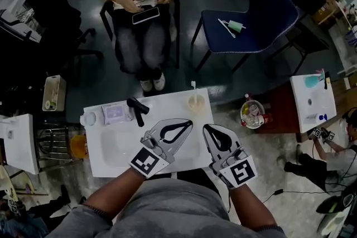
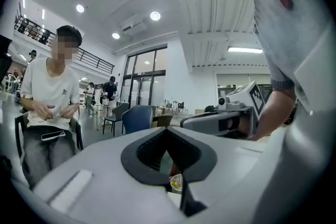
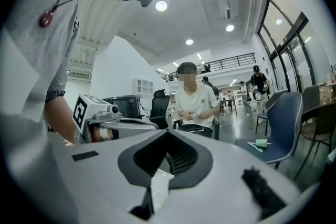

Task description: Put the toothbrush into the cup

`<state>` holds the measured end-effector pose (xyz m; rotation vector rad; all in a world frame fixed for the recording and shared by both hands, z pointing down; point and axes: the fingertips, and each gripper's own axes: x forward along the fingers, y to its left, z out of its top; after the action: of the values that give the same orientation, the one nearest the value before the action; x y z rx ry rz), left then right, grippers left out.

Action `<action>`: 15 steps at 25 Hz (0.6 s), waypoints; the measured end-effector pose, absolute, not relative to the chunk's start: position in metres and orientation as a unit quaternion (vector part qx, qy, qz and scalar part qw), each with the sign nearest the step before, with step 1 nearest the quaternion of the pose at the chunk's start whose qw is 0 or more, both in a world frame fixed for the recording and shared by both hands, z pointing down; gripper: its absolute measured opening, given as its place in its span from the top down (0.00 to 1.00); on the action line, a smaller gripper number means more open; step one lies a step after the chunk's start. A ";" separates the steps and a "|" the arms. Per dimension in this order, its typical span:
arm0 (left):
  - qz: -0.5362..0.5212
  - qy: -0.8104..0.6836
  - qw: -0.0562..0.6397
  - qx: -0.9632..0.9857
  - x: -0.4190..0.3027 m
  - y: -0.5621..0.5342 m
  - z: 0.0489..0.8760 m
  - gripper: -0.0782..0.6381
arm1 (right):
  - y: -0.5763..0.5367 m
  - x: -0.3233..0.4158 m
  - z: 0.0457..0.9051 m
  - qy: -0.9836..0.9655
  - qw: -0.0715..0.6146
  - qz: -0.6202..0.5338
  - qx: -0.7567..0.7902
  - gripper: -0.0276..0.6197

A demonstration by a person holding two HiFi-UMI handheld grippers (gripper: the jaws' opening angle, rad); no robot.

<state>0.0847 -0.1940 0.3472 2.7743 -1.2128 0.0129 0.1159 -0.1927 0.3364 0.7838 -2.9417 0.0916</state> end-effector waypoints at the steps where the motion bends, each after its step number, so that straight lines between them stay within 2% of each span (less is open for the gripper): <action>1: 0.005 -0.399 0.056 0.915 0.084 -0.192 0.345 0.88 | -0.190 0.116 0.335 -0.965 0.048 0.030 0.257 0.94; 15: 0.004 -0.389 0.049 0.920 0.085 -0.183 0.333 0.88 | -0.181 0.114 0.328 -0.965 0.048 0.024 0.256 0.94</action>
<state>0.0852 -0.1828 0.3330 2.8033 -1.1862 0.0133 0.1137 -0.1812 0.3280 0.7795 -2.9427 0.0733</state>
